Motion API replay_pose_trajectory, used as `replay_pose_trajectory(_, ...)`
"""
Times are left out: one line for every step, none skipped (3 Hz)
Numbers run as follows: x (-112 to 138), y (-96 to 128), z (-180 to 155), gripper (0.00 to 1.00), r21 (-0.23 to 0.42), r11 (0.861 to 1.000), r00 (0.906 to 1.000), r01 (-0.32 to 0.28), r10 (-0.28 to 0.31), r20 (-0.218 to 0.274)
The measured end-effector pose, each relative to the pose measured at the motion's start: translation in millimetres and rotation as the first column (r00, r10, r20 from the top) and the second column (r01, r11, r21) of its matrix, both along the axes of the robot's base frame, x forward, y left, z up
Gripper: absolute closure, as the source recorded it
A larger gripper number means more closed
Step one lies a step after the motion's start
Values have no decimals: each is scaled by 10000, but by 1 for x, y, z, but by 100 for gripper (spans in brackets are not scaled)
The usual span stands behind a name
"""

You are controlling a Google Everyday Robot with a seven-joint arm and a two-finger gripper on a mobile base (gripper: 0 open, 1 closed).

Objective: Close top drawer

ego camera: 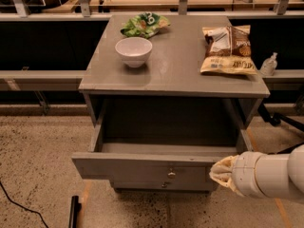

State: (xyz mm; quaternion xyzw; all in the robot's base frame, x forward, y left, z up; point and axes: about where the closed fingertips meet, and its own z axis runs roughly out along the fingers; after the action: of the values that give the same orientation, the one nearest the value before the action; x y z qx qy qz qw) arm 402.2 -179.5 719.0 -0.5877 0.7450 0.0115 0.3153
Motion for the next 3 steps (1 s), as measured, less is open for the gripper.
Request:
replay_pose_trajectory(7,1,-27,100,-191,9994,9992,-292,297,249)
replay_pose_trajectory(17,2,-51,100,-426,9977,9971,-525,547,534)
replay_pose_trajectory(30,3,-67,100,-922,9940,9931,-583,671,959)
